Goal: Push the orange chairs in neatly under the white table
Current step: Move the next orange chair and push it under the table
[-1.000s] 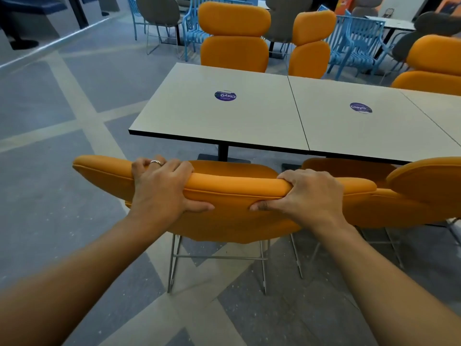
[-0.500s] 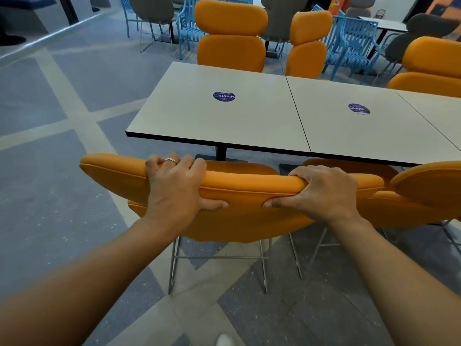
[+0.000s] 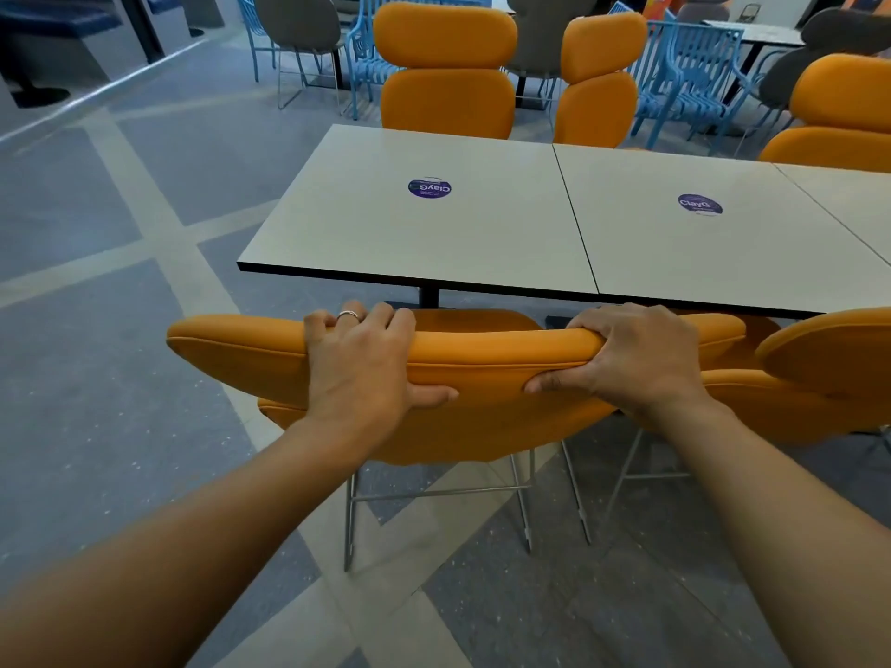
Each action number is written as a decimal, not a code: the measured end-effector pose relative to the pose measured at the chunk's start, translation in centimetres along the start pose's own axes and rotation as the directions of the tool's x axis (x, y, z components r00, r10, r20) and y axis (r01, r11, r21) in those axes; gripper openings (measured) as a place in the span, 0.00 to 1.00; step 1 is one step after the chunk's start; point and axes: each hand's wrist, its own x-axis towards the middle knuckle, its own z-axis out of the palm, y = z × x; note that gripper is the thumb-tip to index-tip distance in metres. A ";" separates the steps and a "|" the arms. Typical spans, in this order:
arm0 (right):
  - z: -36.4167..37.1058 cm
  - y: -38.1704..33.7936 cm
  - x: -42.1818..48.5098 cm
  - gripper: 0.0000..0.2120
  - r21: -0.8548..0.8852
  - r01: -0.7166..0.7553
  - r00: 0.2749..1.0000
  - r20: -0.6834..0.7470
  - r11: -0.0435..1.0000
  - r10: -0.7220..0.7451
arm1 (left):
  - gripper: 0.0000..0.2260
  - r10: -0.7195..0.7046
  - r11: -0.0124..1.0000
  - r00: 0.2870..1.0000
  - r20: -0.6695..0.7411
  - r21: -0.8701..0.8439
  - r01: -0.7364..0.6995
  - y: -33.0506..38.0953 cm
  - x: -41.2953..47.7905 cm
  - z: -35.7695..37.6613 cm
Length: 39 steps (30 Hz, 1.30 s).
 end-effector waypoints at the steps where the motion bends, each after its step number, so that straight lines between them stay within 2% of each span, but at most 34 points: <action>1: 0.0 0.2 0.0 0.40 0.005 0.009 1.000 0.005 1.000 -0.009 | 0.35 0.003 1.000 0.999 0.049 0.019 -0.004 0.1 0.3 -0.4; 5: -0.1 0.3 -0.3 0.41 0.018 0.031 0.999 0.013 0.999 -0.031 | 0.35 0.001 1.000 0.985 0.174 0.010 -0.002 -0.2 0.7 -1.2; 12: -0.4 0.1 -1.0 0.40 0.027 0.038 0.999 0.034 0.999 -0.039 | 0.33 -0.053 0.995 0.980 0.194 -0.071 0.067 0.7 -0.6 -1.7; 20: -0.6 0.4 -1.3 0.40 0.013 0.083 0.996 0.011 0.996 -0.083 | 0.29 -0.055 0.994 0.974 0.219 -0.083 0.075 0.8 -1.8 -1.9; 32: 0.5 -2.7 0.0 0.41 0.014 0.024 0.999 -0.035 1.000 -0.023 | 0.33 0.090 0.996 0.989 0.115 -0.038 -0.086 -4.3 0.5 -0.9; 39: 2.7 -6.5 3.2 0.42 -0.038 0.028 0.997 -0.074 0.999 -0.030 | 0.31 0.057 0.997 0.992 0.110 -0.054 -0.051 -9.5 3.3 0.1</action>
